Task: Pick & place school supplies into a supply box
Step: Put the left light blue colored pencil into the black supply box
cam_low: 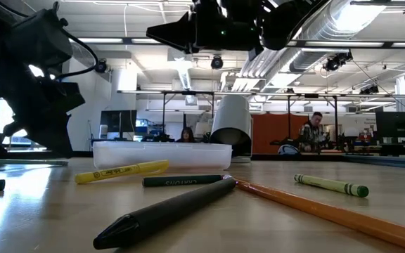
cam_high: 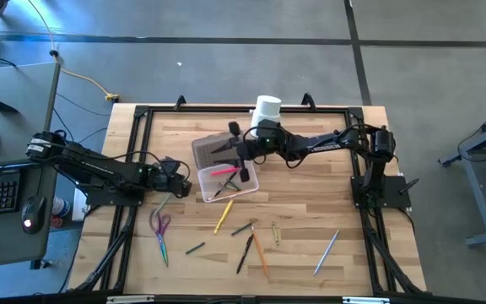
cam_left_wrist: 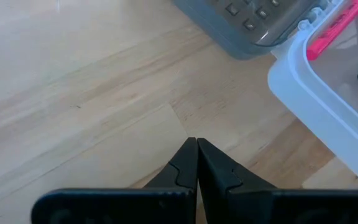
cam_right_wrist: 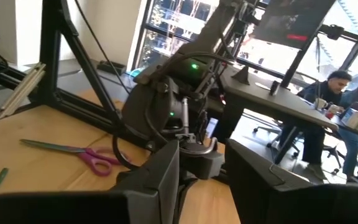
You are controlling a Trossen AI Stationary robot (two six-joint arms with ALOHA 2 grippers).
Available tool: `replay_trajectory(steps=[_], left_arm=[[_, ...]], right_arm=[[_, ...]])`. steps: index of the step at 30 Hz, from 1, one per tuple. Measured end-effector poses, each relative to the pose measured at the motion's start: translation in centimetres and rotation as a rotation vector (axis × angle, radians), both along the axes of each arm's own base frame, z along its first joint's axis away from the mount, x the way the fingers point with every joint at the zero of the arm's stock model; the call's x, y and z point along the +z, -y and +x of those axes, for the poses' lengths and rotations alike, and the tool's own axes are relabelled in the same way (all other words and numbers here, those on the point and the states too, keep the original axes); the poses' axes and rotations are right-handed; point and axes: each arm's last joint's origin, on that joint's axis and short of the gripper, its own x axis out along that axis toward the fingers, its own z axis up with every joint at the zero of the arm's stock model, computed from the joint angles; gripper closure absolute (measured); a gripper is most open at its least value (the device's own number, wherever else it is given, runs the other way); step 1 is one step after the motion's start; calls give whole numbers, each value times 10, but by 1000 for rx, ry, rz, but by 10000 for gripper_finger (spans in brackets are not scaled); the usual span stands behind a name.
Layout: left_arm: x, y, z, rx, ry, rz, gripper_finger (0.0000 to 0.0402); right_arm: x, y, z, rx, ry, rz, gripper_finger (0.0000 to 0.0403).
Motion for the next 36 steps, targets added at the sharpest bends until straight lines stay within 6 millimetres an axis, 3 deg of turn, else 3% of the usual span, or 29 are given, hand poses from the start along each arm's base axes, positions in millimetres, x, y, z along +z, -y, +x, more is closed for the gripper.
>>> replay_trajectory(steps=[6, 12, 21, 27, 32, 36], left_arm=[[5, 0, 1, -73, -21, 57, 360], [29, 1, 11, -174, -16, 126, 360], [56, 1, 9, -238, -195, 168, 355], [57, 1, 4, -265, -262, 123, 281], [54, 7, 0, -356, -301, -109, 211], [53, 11, -2, -435, -315, -229, 186]], right_arm=[[0, 1, 0, -25, -4, 19, 289], [0, 1, 0, -25, -5, 20, 289], [0, 1, 0, -25, -5, 21, 289], [0, 1, 0, -26, 7, -30, 289], [2, 2, 0, -27, 35, -73, 289], [7, 2, 0, -29, 111, -170, 289]])
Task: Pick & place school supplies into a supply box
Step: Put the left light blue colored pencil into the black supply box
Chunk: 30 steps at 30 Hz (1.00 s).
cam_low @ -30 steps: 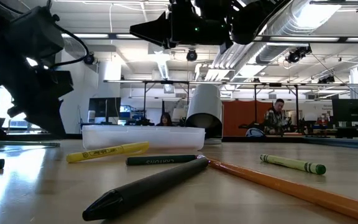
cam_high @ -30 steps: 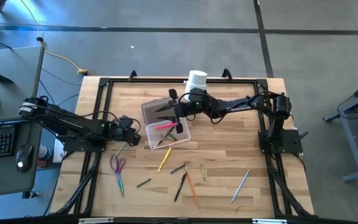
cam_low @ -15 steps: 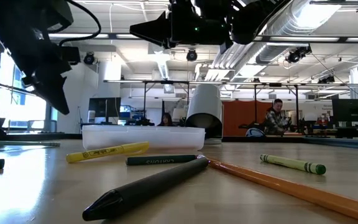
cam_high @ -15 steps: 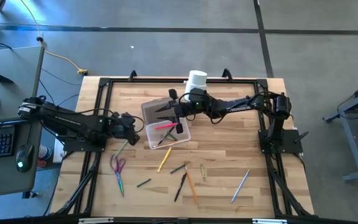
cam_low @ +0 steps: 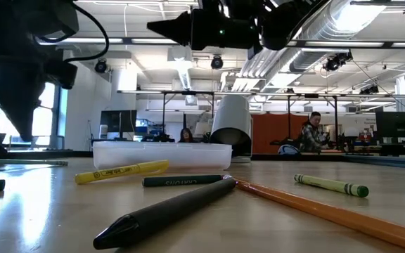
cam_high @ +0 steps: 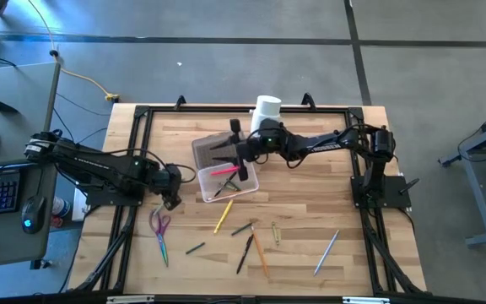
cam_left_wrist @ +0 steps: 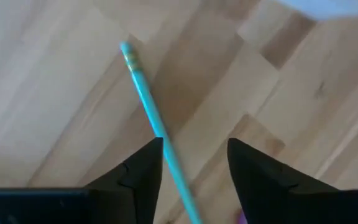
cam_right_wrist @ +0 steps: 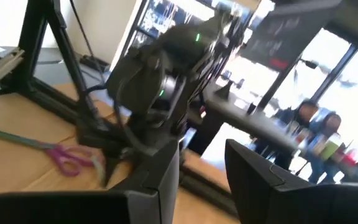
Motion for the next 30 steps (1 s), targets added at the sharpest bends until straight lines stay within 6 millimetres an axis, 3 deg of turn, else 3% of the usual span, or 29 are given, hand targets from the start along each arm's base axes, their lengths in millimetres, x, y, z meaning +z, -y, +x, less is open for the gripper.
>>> replay_trajectory(steps=[7, 19, 30], left_arm=[[-6, 0, -10, 22, -167, -17, 196], [-7, 1, -7, 86, -139, -70, 231], [-22, 15, -17, 69, -188, -116, 205]], right_arm=[[5, 0, 0, -3, 55, -58, 289], [4, 0, 0, -3, 53, -69, 289], [1, 0, 0, -2, 25, -62, 289]])
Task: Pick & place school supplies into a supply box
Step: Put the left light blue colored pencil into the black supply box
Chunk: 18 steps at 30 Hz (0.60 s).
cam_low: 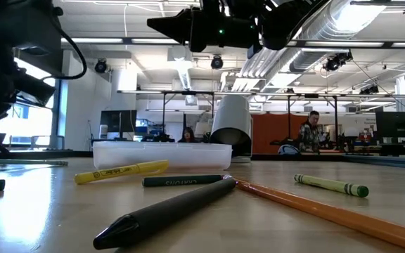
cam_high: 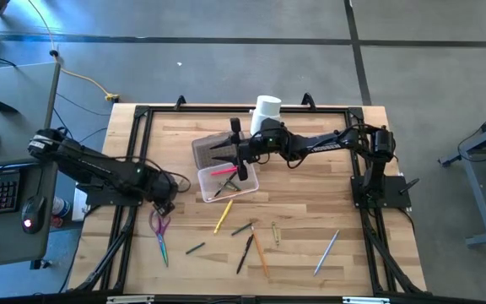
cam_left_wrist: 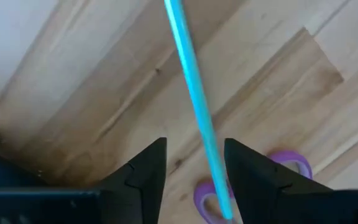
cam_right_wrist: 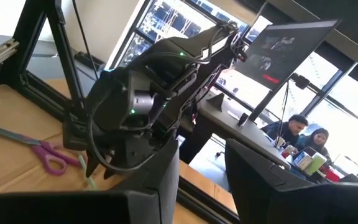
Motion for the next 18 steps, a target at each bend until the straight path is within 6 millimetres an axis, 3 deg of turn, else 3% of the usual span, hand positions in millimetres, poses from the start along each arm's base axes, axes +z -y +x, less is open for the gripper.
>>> replay_trajectory(steps=[9, 18], left_arm=[[-1, 9, 0, -13, 37, 18, 203], [-25, 13, -11, 6, 48, 9, 210]], right_arm=[[0, 0, 0, 3, -8, 38, 289], [0, 0, 0, 4, -12, 54, 289]])
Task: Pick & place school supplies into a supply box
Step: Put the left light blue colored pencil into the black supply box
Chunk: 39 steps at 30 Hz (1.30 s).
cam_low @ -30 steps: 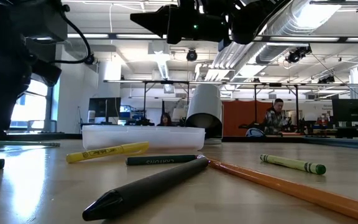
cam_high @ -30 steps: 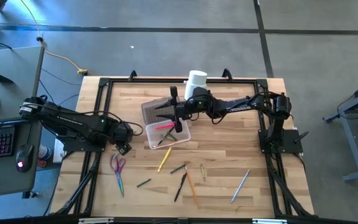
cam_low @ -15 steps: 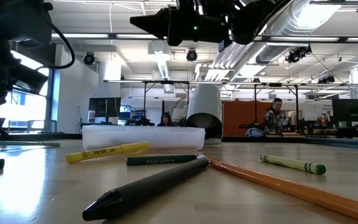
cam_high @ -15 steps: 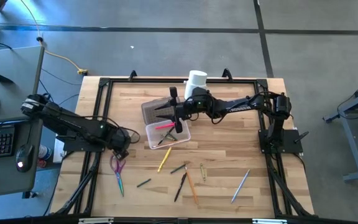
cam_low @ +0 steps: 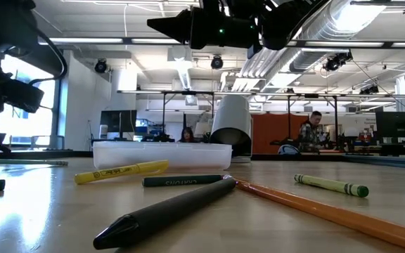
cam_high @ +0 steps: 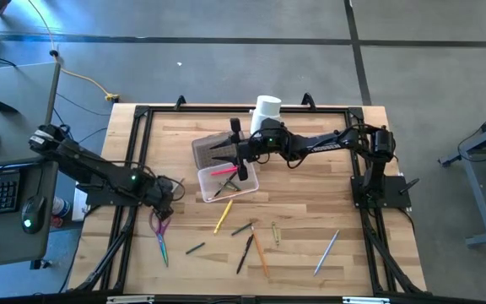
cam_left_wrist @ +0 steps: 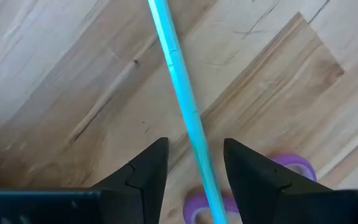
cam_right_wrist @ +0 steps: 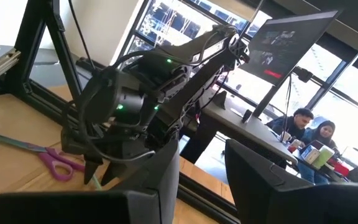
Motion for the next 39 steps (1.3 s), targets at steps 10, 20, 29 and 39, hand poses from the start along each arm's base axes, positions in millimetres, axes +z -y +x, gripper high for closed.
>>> replay_trajectory(steps=[10, 20, 29, 39], left_arm=[[-1, -1, -3, -13, -23, 32, 336], [4, 0, 1, -7, 0, 33, 357], [24, 2, 11, -38, 61, 71, 365], [65, 3, 21, -128, 115, 206, 354]], right_arm=[[-1, 0, 0, -6, -6, 0, 289], [-1, 0, 0, -8, -6, 0, 289], [-1, 0, 0, -8, -6, -1, 289], [1, 3, -3, -151, -74, 11, 289]])
